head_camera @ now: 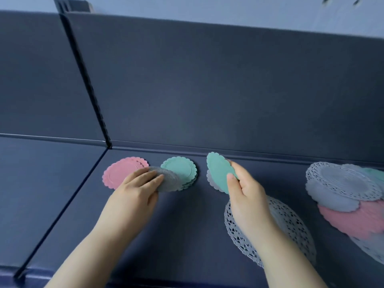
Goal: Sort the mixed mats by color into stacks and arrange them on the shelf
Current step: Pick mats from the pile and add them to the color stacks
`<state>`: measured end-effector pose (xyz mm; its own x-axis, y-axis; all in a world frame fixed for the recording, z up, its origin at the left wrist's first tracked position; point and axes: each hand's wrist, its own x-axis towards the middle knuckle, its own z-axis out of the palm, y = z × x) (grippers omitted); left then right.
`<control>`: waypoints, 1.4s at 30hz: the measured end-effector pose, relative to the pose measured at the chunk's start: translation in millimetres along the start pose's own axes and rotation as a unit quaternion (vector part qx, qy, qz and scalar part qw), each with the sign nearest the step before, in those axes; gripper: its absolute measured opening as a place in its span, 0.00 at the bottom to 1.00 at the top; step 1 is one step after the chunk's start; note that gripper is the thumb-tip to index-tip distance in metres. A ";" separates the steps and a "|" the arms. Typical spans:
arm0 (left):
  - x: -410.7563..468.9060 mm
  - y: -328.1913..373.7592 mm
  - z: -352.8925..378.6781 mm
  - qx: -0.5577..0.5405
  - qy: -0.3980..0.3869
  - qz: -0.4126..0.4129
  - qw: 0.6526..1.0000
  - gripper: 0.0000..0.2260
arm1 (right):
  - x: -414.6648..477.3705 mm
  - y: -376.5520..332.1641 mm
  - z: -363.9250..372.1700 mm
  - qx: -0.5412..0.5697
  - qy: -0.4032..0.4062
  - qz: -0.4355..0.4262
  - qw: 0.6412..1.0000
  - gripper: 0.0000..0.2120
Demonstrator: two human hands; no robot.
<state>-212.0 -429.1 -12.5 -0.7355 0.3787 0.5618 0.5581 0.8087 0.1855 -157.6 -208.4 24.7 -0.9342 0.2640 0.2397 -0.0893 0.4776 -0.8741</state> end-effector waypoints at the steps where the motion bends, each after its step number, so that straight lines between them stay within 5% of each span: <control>1: 0.8 -8.1 -2.6 -0.002 -0.002 -0.001 1.000 0.19 | 4.4 -4.3 8.9 -0.006 0.006 -0.011 1.000 0.17; 8: -12.1 -50.7 -19.3 -0.018 0.032 -0.019 0.999 0.19 | 39.4 -13.4 79.0 -0.143 -0.093 -0.064 0.983 0.21; 14: -21.4 -68.1 -27.9 -0.024 0.062 -0.026 0.997 0.18 | 42.5 4.5 124.2 -0.364 -0.215 -0.126 0.897 0.28; 18: -25.5 -71.7 -29.4 -0.037 0.064 -0.026 0.997 0.18 | 38.6 4.0 127.2 -0.365 -0.207 -0.116 0.900 0.22; 21: -26.6 -72.1 -28.1 -0.042 0.053 -0.021 0.997 0.18 | 35.7 -1.7 125.8 -0.360 -0.246 -0.085 0.896 0.28; 23: -21.9 -69.7 -28.4 -0.044 0.041 -0.015 0.998 0.18 | 34.1 -10.3 116.0 -0.277 -0.255 -0.027 0.926 0.28; 26: -4.3 -60.5 -31.6 -0.049 0.031 0.012 0.998 0.18 | 31.4 -15.0 89.0 -0.160 -0.196 0.037 0.967 0.23; 30: 35.7 -34.1 -30.7 -0.019 0.021 0.094 0.995 0.15 | 22.1 -5.1 51.0 -0.167 -0.100 0.028 0.981 0.17; 33: 66.8 -11.1 -0.8 -0.015 -0.037 0.137 0.990 0.09 | 9.4 5.8 22.2 -0.210 -0.046 0.028 0.976 0.16; 42: 86.0 76.7 67.0 0.037 -0.326 0.108 0.939 0.22 | -30.6 23.1 -23.2 -0.307 -0.030 0.056 0.949 0.17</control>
<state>-258.1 -304.3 -4.0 -0.7005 0.7128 -0.0365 0.7109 0.7013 0.0532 -123.1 -186.0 7.0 -0.9457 0.3023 0.1196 0.2125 0.8531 -0.4765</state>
